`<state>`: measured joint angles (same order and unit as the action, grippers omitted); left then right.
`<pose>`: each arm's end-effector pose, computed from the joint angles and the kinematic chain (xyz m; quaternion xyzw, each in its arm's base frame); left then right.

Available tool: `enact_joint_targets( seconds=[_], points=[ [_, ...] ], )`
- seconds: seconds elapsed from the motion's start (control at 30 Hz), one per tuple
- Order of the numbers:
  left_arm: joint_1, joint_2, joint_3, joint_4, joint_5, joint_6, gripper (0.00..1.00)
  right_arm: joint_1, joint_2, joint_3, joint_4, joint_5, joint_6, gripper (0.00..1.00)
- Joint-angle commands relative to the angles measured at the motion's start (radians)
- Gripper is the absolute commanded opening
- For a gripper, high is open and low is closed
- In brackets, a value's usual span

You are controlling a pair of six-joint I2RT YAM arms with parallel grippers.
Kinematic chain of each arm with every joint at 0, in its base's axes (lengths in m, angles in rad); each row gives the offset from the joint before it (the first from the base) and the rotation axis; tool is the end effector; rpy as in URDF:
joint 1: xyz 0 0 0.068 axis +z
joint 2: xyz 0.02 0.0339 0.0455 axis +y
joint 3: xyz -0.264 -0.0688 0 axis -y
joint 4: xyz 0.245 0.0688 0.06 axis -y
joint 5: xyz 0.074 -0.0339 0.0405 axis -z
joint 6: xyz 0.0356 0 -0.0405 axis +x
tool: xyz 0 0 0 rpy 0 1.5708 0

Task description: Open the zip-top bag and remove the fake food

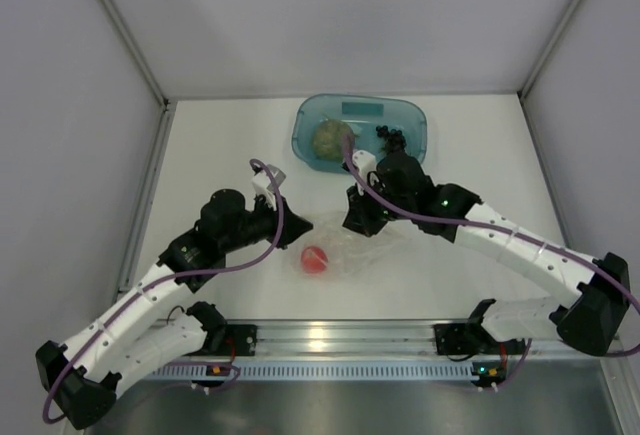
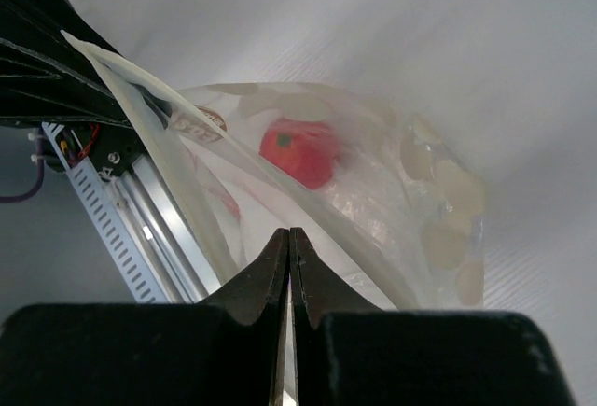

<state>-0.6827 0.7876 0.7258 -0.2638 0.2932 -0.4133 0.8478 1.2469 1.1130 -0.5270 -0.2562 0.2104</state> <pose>0.1366 -0.1243 0.3108 0.1923 0.7849 -0.4018 0.4306 0.1735 0.2102 0.3240 -0.3325 0.8285 0.3190 0.3183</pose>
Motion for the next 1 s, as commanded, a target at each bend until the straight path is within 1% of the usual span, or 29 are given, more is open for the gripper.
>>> enact_joint_targets(
  seconds=[0.0,0.07,0.17,0.43,0.57,0.63,0.7,0.77,0.97],
  points=[
    [-0.005,-0.013,0.003,0.018,-0.011,-0.015,0.0,-0.009,0.008,-0.016,0.073,-0.066,0.006,0.02],
    [-0.005,-0.014,0.0,0.018,-0.008,-0.018,0.0,-0.007,0.011,-0.042,0.122,-0.086,0.029,0.02],
    [-0.006,-0.011,-0.003,0.018,-0.009,-0.022,0.0,0.017,0.032,-0.079,0.208,-0.075,0.066,0.0],
    [-0.008,-0.028,-0.017,0.018,-0.049,-0.057,0.0,0.169,0.1,-0.143,0.406,0.169,0.138,0.0],
    [-0.008,-0.054,-0.034,0.018,-0.065,-0.09,0.0,0.244,0.14,-0.177,0.499,0.326,0.216,0.0],
    [-0.008,-0.067,-0.051,0.018,-0.08,-0.102,0.0,0.261,0.157,-0.196,0.556,0.36,0.25,0.0],
    [-0.008,-0.077,-0.069,0.018,-0.083,-0.105,0.0,0.286,0.186,-0.205,0.579,0.426,0.303,0.0],
    [-0.008,-0.083,-0.086,0.017,-0.08,-0.111,0.0,0.306,0.233,-0.206,0.607,0.452,0.334,0.0],
    [-0.008,-0.111,-0.112,0.015,-0.088,-0.137,0.0,0.333,0.356,-0.151,0.636,0.426,0.342,0.0]
  ],
)
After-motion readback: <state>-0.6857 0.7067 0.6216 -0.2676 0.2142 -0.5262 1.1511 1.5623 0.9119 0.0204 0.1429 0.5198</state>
